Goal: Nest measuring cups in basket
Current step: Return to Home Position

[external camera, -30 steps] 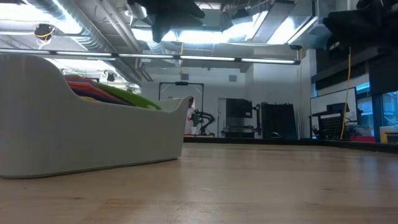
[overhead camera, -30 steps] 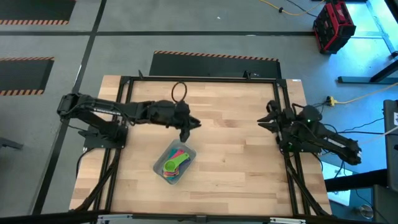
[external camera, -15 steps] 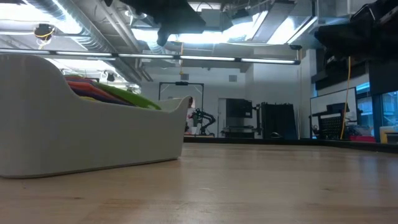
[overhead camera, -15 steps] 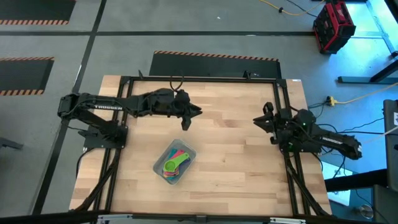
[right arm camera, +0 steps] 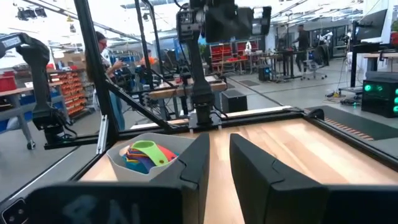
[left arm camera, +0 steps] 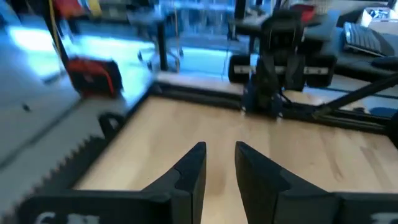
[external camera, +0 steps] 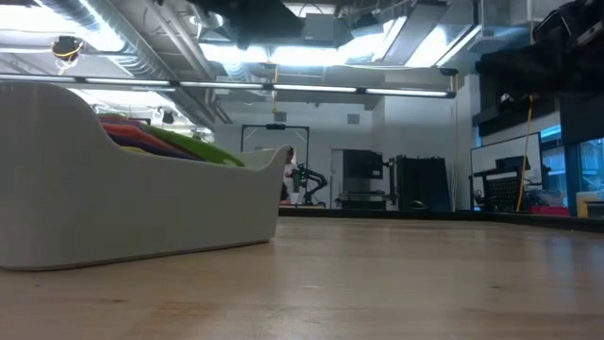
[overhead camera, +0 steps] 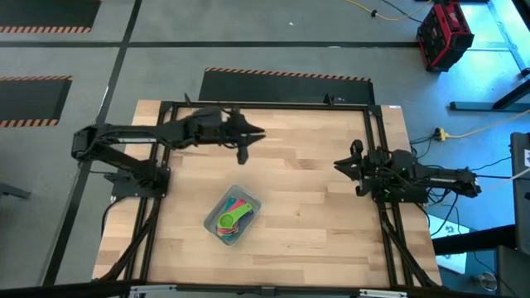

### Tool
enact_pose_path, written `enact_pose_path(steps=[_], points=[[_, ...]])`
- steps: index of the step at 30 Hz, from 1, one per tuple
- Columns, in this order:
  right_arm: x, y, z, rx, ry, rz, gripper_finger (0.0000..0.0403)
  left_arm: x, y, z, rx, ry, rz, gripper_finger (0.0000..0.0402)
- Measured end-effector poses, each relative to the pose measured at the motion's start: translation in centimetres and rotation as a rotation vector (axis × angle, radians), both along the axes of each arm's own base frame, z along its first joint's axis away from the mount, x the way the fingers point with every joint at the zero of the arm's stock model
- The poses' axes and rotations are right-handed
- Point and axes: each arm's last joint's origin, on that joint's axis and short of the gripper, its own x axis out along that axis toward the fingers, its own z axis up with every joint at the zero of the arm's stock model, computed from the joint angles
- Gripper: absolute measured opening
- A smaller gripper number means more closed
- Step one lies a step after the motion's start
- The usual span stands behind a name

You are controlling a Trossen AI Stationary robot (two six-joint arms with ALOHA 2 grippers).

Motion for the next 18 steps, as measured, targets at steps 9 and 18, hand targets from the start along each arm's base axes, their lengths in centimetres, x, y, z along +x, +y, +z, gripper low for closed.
enact_pose_path(steps=[9, 18], points=[[0.0, 0.0, -0.2, 0.031, 0.017, 0.002, 0.0068, -7.9, -1.2, 5.5, 0.174, -0.086, -0.003, 0.0077], [0.0, 0.0, -0.2, 0.03, 0.019, 0.002, 0.0068, -18.2, -3.4, 6.6, 0.188, -0.129, 0.004, 0.0077]])
